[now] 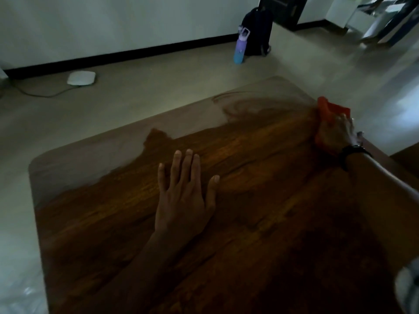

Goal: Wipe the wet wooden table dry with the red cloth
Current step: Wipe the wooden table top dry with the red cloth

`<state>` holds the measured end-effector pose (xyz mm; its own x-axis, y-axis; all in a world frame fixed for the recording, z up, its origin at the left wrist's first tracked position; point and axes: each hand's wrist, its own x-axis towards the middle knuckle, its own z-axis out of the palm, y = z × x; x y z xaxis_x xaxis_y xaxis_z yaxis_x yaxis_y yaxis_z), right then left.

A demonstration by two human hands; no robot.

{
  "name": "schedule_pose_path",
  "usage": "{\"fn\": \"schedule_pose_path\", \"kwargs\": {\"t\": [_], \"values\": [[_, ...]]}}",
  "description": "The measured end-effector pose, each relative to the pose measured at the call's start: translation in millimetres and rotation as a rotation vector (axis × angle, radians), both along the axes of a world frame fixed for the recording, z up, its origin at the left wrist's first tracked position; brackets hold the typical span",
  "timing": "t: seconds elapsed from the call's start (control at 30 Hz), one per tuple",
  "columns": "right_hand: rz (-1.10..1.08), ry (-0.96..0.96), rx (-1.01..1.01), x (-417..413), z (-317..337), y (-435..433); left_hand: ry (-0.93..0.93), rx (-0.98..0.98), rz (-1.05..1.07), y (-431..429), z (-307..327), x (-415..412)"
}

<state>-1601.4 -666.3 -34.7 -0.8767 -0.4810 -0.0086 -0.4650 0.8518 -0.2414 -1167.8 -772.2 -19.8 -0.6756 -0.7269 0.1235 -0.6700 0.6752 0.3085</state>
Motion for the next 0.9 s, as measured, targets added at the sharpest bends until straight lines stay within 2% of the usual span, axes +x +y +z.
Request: {"fn": "schedule_pose_path", "kwargs": {"t": [0.13, 0.23, 0.3, 0.37, 0.43, 0.5, 0.57, 0.9], "values": [[-0.053, -0.004, -0.001, 52.2, 26.8, -10.9, -0.011, -0.008, -0.003, -1.3, -0.3, -0.6], [0.147, -0.013, -0.032, 104.3, 30.2, -18.0, -0.022, -0.002, -0.010, -1.9, 0.2, 0.0], [0.308, 0.036, 0.010, 123.3, 25.1, -12.9, -0.030, -0.005, -0.001, -1.3, 0.4, 0.3], [0.358, 0.103, 0.075, 120.7, 22.2, -10.9, -0.036, -0.005, 0.018, -1.1, 0.3, 0.7], [0.245, 0.134, 0.062, 105.7, 23.9, -13.7, -0.040, -0.001, 0.041, -1.1, 0.7, 0.4], [0.077, 0.060, -0.011, 91.1, 28.1, -21.6, -0.040, -0.004, 0.051, -0.2, 0.9, 0.4], [0.021, 0.002, -0.026, 96.0, 30.0, -32.8, -0.040, -0.010, 0.043, -0.3, 1.5, 0.4], [0.395, -0.039, 0.006, 254.2, 31.9, -69.5, 0.084, 0.012, 0.083, 2.1, 1.9, 6.3]]}}
